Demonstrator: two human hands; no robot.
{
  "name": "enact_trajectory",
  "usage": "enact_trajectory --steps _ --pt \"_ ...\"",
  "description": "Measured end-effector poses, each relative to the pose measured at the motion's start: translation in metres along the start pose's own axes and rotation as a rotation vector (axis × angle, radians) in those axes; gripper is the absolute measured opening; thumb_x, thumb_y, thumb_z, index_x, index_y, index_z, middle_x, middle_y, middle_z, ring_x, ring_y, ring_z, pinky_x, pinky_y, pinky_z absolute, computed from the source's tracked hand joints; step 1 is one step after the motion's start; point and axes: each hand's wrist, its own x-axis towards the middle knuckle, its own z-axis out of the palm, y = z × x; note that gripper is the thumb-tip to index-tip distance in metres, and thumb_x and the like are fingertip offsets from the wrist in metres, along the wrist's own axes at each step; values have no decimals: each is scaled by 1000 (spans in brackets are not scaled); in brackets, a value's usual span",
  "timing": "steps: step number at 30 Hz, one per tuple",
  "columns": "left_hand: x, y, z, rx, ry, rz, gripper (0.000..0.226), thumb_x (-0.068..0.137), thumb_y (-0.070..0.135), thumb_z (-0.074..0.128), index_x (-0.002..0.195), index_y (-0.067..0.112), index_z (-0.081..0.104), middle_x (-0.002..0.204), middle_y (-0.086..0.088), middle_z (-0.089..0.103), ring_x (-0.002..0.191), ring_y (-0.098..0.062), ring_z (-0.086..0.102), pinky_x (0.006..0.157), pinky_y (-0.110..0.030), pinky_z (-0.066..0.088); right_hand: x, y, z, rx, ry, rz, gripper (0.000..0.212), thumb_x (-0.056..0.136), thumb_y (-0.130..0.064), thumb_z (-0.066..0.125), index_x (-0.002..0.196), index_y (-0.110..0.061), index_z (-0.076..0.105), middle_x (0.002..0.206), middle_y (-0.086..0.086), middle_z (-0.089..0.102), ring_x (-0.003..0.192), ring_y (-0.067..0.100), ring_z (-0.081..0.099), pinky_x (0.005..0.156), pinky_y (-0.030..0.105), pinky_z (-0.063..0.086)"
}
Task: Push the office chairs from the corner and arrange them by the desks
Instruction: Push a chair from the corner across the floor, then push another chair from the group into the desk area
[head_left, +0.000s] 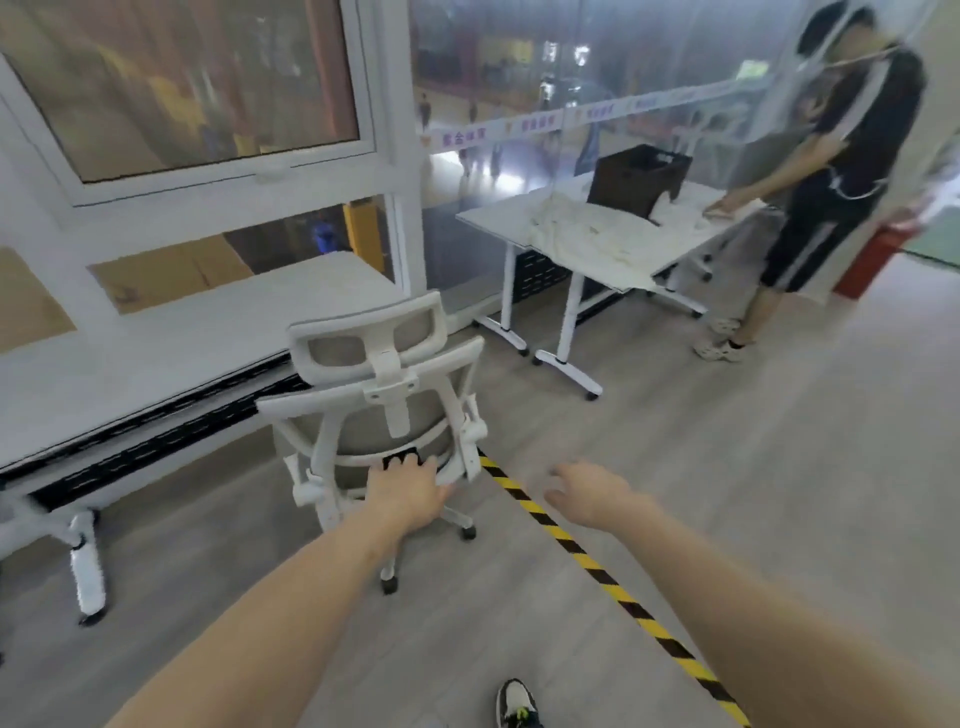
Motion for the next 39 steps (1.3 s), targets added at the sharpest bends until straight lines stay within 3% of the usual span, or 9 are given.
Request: enact_trajectory --steps 4,10,15,19,25,31,39 --pt "-61 129 2 166 41 307 50 105 59 33 133 22 52 132 -8 58 121 -32 56 99 -48 44 -160 84 29 69 46 249 55 108 -47 42 158 -25 38 160 2 40 141 29 46 107 42 42" --pt "-225 380 37 354 65 840 49 108 53 31 143 22 46 141 -8 54 127 -31 55 95 -43 42 -467 213 119 282 224 753 54 106 -45 44 156 -23 41 158 6 43 141 31 45 112 45 41" --pt "-477 583 115 489 65 1312 52 109 54 30 145 20 44 142 -11 50 131 -34 50 102 -49 44 -766 250 255 488 329 1185 53 104 -47 47 152 -23 47 156 8 48 141 30 48 114 42 42" --pt "-728 688 221 576 76 1670 53 108 54 33 146 18 44 145 -13 49 134 -35 48 107 -48 40 -1011 225 376 609 327 1527 53 105 -47 46 151 -21 47 155 8 49 140 31 48 113 42 41" --pt "-1097 729 372 621 -25 2130 53 107 54 34 148 22 43 142 -11 52 131 -34 52 104 -46 42 -1312 121 540 755 358 2060 49 104 -44 46 145 -16 52 147 11 54 134 33 53 106 43 48" --pt "-1399 700 467 727 -73 2564 55 107 55 34 150 21 43 145 -12 51 131 -34 51 104 -46 40 -1506 1 656 926 475 2495 50 102 -44 46 144 -19 54 143 10 55 133 32 52 106 42 48" --pt "-1699 684 607 841 -130 2836 54 107 55 33 148 21 44 146 -12 50 134 -34 49 107 -48 38 -1714 -104 790 1018 518 2899 47 102 -40 44 145 -21 51 145 11 51 136 32 48 106 42 44"
